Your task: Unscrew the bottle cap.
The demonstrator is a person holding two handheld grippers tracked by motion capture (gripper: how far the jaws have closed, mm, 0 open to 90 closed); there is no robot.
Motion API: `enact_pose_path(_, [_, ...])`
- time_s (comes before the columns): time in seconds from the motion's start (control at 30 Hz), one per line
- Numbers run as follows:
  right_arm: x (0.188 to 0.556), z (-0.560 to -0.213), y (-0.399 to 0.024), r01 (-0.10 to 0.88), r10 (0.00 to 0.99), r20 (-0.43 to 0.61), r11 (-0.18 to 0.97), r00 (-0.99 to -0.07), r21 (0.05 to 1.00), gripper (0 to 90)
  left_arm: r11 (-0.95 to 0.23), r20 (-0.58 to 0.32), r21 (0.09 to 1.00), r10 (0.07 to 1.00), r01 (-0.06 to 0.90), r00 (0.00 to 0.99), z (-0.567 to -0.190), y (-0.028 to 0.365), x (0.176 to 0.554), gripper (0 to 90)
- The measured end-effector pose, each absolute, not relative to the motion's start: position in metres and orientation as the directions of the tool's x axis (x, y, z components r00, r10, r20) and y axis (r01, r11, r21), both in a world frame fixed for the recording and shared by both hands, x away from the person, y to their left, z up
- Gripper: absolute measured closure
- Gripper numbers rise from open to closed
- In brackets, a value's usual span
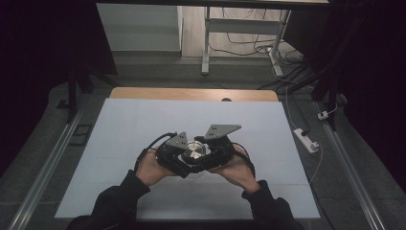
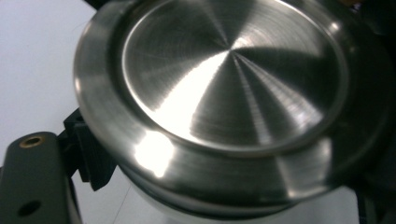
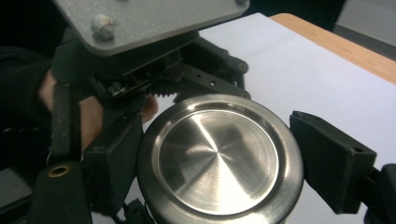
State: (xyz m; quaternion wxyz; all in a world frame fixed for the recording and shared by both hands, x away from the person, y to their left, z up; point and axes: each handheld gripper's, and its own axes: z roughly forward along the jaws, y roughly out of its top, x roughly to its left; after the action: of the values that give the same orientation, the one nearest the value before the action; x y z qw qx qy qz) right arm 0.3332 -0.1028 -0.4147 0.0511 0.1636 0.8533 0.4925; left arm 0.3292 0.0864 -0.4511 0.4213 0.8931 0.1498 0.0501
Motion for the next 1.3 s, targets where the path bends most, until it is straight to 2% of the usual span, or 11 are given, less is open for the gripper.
enact_pose_path(0.2, [0.337,-0.412,-0.109,0.179,0.187,0.102,0.465,-0.977,0.867,19.6,-0.611,-0.048,0.777,0.188,0.155,0.981,-0.447,0.089,0.327,15.6])
enact_pose_path(0.3, [0.342,-0.413,-0.113,0.112,0.016,0.118,0.464,-0.993,0.879,19.4,-0.614,-0.048,0.782,0.117,0.110,0.992,-0.447,0.088,0.324,15.6])
enact_pose_path(0.4, [0.344,-0.414,-0.115,0.104,-0.025,0.129,0.455,-0.991,0.885,19.0,-0.597,-0.059,0.795,0.096,0.104,0.994,-0.446,0.087,0.323,15.6])
enact_pose_path(0.47, [0.343,-0.412,-0.116,0.114,0.003,0.125,0.430,-0.992,0.896,13.9,-0.588,-0.054,0.800,0.127,0.119,0.990,-0.445,0.089,0.324,15.6])
enact_pose_path(0.57, [0.341,-0.401,-0.121,0.201,0.169,0.143,0.407,-0.975,0.891,1.4,-0.572,-0.046,0.801,0.233,0.175,0.972,-0.443,0.093,0.326,15.6])
enact_pose_path(0.6, [0.341,-0.401,-0.121,0.201,0.169,0.143,0.407,-0.975,0.891,1.4,-0.565,-0.047,0.801,0.272,0.199,0.961,-0.443,0.095,0.328,15.6])
enact_pose_path(0.67, [0.338,-0.399,-0.120,0.250,0.331,0.111,0.414,-0.937,0.875,2.3,-0.544,-0.052,0.803,0.344,0.245,0.937,-0.444,0.097,0.330,15.6])
enact_pose_path(0.77, [0.336,-0.402,-0.118,0.269,0.382,0.104,0.410,-0.918,0.871,3.8,-0.545,-0.043,0.793,0.395,0.272,0.917,-0.446,0.096,0.331,15.6])
enact_pose_path(1.03, [0.330,-0.414,-0.102,0.215,0.395,0.024,0.448,-0.918,0.867,11.4,-0.566,-0.043,0.783,0.365,0.258,0.930,-0.447,0.090,0.329,15.6])
enact_pose_path(1.1, [0.330,-0.414,-0.102,0.213,0.375,0.035,0.444,-0.927,0.870,17.4,-0.556,-0.055,0.790,0.357,0.259,0.932,-0.447,0.090,0.328,15.6])
enact_pose_path(1.3, [0.328,-0.409,-0.106,0.186,0.288,0.049,0.472,-0.956,0.862,18.6,-0.574,-0.072,0.793,0.246,0.205,0.967,-0.446,0.091,0.327,15.7])
